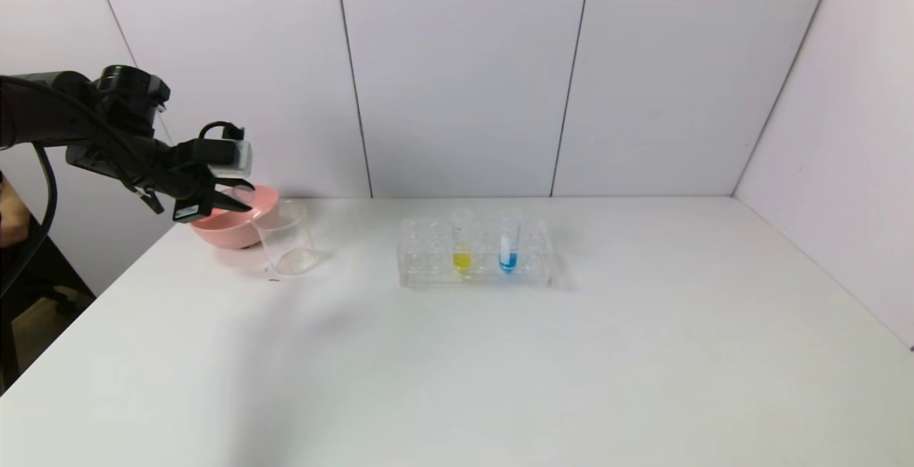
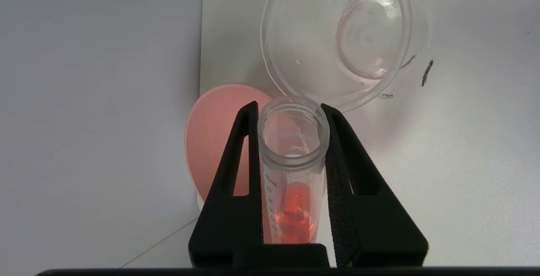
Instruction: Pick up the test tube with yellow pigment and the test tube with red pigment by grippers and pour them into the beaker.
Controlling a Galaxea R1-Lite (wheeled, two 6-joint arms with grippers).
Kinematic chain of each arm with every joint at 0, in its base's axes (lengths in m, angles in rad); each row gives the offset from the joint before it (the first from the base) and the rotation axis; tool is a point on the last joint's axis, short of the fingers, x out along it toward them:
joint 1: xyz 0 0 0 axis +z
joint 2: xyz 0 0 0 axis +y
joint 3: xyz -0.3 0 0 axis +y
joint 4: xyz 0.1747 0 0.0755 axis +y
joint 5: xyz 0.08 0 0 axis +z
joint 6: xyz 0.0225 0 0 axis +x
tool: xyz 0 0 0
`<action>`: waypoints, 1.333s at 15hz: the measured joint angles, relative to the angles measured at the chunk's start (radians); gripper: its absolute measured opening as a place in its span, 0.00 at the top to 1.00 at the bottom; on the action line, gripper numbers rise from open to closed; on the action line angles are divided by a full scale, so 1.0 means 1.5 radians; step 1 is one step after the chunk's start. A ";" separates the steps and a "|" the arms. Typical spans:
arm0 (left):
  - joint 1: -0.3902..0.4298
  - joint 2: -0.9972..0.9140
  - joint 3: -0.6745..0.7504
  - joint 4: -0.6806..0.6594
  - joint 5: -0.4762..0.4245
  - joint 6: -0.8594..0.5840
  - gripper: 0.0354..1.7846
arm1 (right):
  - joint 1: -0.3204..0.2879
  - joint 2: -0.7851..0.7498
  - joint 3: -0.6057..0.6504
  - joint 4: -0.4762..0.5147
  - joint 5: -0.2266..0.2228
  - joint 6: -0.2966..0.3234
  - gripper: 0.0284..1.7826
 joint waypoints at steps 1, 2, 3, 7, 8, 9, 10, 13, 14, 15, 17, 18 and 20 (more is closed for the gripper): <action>-0.001 0.000 0.000 0.000 0.001 0.003 0.76 | 0.000 0.000 0.000 0.000 0.000 0.000 0.05; -0.002 -0.002 0.000 0.000 0.007 0.010 0.76 | 0.000 0.000 0.000 0.000 0.000 0.000 0.05; -0.004 -0.003 0.000 0.003 0.019 0.017 0.76 | 0.000 0.000 0.000 0.000 0.000 0.000 0.05; -0.017 -0.008 0.000 0.009 0.047 0.020 0.76 | 0.000 0.000 0.000 0.000 0.000 0.000 0.05; -0.019 -0.008 0.000 0.009 0.049 0.020 0.76 | 0.000 0.000 0.000 0.000 0.000 0.000 0.05; -0.022 -0.008 0.000 0.009 0.050 0.019 0.76 | 0.000 0.000 0.000 0.000 0.000 0.000 0.05; -0.025 -0.009 0.000 0.009 0.057 0.019 0.76 | 0.000 0.000 0.000 0.000 0.000 0.000 0.05; -0.031 -0.009 0.000 0.009 0.088 0.020 0.76 | 0.000 0.000 0.000 0.000 0.000 0.000 0.05; -0.035 -0.009 0.000 0.009 0.094 0.020 0.76 | 0.000 0.000 0.000 0.000 0.000 0.000 0.05; -0.040 -0.009 -0.001 0.009 0.107 0.021 0.76 | 0.000 0.000 0.000 0.000 0.000 0.000 0.05; -0.045 -0.009 -0.001 0.007 0.136 0.027 0.76 | 0.000 0.000 0.000 0.000 0.000 0.000 0.05; -0.047 -0.009 -0.001 0.006 0.139 0.032 0.76 | 0.000 0.000 0.000 0.000 0.000 0.000 0.05; -0.049 -0.009 -0.001 0.005 0.140 0.033 0.76 | 0.000 0.000 0.000 0.000 0.000 0.000 0.05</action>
